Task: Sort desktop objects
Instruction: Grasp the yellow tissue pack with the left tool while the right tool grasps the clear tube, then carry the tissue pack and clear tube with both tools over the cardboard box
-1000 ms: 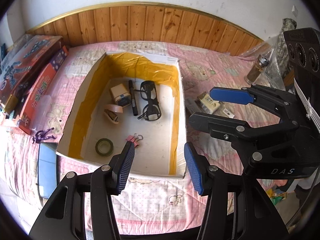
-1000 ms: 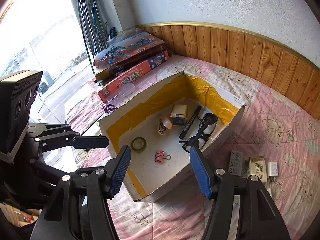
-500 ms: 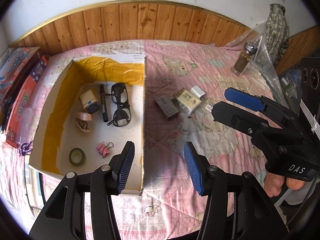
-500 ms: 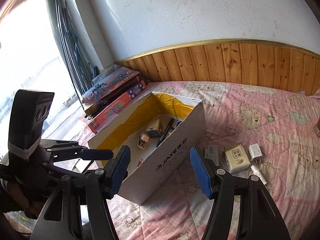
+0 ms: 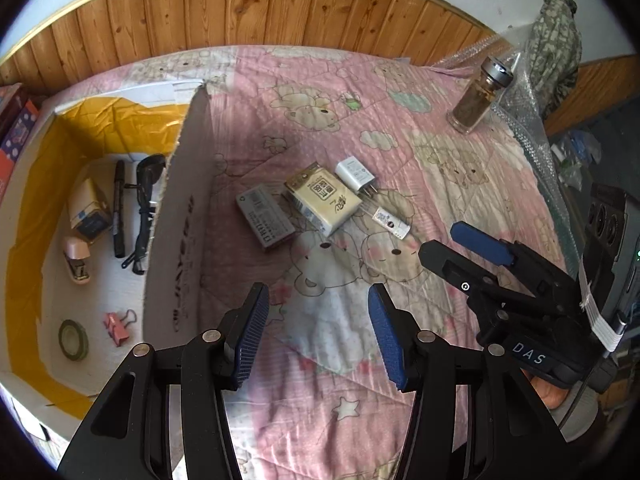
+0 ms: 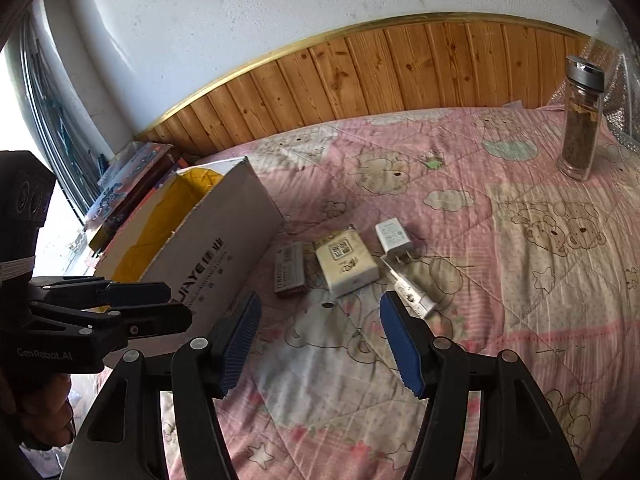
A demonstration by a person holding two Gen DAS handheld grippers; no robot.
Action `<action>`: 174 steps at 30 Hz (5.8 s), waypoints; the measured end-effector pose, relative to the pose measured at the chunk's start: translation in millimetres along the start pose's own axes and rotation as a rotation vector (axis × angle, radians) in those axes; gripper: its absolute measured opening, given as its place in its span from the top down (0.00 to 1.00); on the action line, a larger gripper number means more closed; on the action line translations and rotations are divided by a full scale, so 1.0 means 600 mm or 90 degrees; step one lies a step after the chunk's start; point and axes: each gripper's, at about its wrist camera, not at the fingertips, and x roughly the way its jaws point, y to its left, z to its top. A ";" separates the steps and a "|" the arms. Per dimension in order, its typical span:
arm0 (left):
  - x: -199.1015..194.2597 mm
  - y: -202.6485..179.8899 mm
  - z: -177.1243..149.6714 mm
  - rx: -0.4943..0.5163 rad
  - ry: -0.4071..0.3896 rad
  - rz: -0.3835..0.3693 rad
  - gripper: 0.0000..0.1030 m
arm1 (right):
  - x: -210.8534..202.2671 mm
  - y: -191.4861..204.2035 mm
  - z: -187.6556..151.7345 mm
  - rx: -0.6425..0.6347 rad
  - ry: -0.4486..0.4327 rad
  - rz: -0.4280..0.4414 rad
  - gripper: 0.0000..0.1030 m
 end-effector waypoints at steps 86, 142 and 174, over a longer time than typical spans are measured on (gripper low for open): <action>-0.075 -0.020 -0.082 -0.103 -0.104 -0.024 0.54 | -0.051 0.097 -0.087 -0.121 0.053 -0.012 0.81; -0.248 0.277 -0.188 -0.265 -0.247 -0.009 0.54 | -0.054 0.438 -0.030 -0.322 0.001 0.049 0.81; -0.152 0.380 -0.088 -0.327 -0.136 -0.031 0.54 | 0.116 0.448 0.048 -0.311 0.109 0.074 0.81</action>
